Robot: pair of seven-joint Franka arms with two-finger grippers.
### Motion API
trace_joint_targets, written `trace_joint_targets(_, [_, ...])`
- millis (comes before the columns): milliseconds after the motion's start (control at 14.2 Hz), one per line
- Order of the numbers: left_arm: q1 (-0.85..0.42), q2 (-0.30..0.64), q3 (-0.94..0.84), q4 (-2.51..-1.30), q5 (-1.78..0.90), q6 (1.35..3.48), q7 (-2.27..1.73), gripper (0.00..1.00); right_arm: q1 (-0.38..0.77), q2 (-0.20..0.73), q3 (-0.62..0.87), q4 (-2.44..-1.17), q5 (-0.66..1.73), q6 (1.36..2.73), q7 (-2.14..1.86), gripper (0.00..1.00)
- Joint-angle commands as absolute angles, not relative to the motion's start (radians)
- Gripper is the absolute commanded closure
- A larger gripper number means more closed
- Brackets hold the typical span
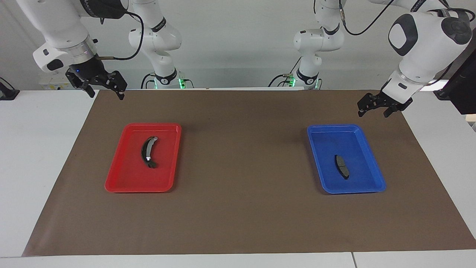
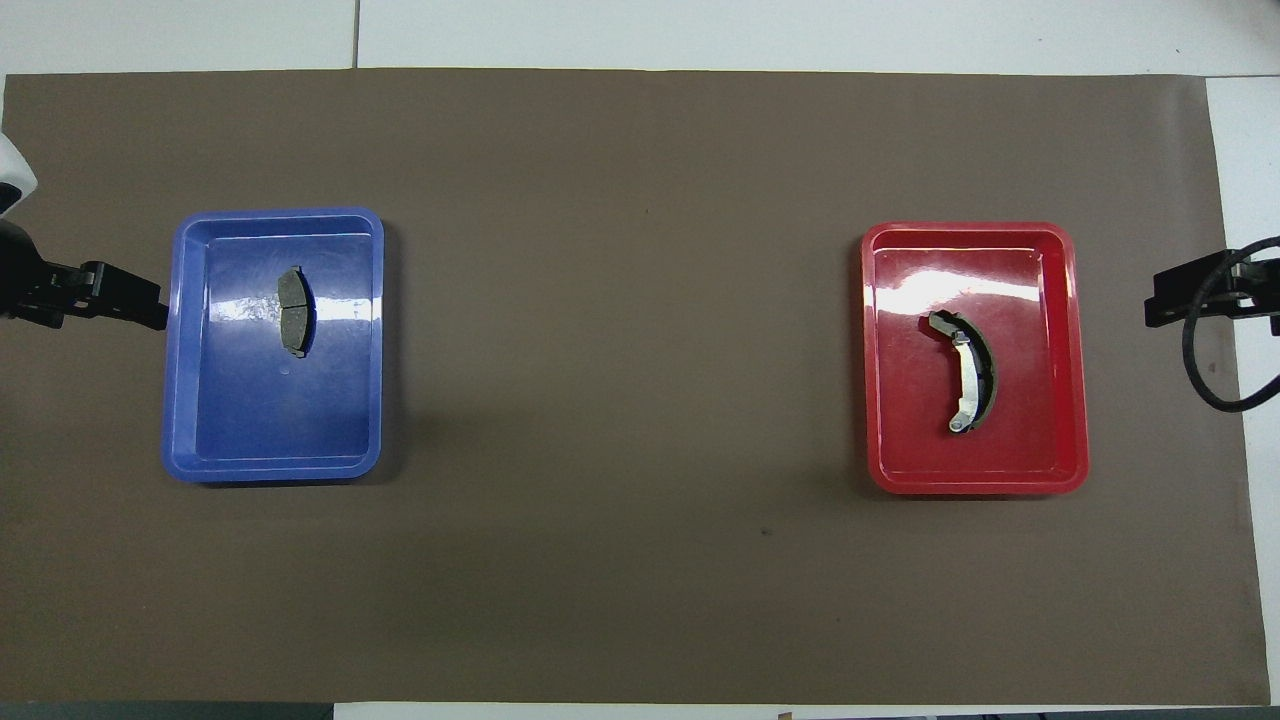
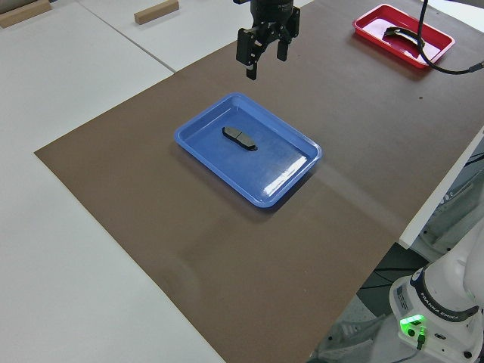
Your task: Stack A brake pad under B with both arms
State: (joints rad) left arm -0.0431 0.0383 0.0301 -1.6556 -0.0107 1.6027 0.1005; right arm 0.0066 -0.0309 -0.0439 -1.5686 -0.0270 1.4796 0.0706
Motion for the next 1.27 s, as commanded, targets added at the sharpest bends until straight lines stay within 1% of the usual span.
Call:
trace_joint_targets(0, [-0.032, 0.014, 0.025, -1.68, -0.002, 1.612, 0.104, 0.01, -0.006, -0.055, -0.038, -1.598, -0.021, 1.5, 0.049, 0.0])
trace_joint_targets(704, [-0.041, 0.014, 0.025, -1.683, -0.002, 1.62, 0.114, 0.01, -0.006, -0.055, -0.038, -1.598, -0.021, 1.5, 0.049, 0.0])
trace_joint_targets(775, [-0.047, 0.011, 0.023, -1.703, -0.002, 1.667, 0.109, 0.01, -0.006, -0.055, -0.038, -1.598, -0.021, 1.5, 0.049, 0.0])
trace_joint_targets(986, [-0.051, -0.034, 0.021, -1.872, -0.002, 1.875, 0.106, 0.01, -0.006, -0.055, -0.038, -1.601, -0.021, 1.503, 0.049, 0.0])
trace_joint_targets(1056, [-0.051, -0.029, 0.021, -1.911, -0.002, 1.923, 0.104, 0.02, -0.006, -0.055, -0.038, -1.601, -0.021, 1.515, 0.049, 0.0])
trace_joint_targets(1197, [-0.051, 0.009, 0.021, -1.968, -0.002, 2.037, 0.104, 0.02, -0.006, -0.055, -0.038, -1.603, -0.021, 1.517, 0.052, 0.0])
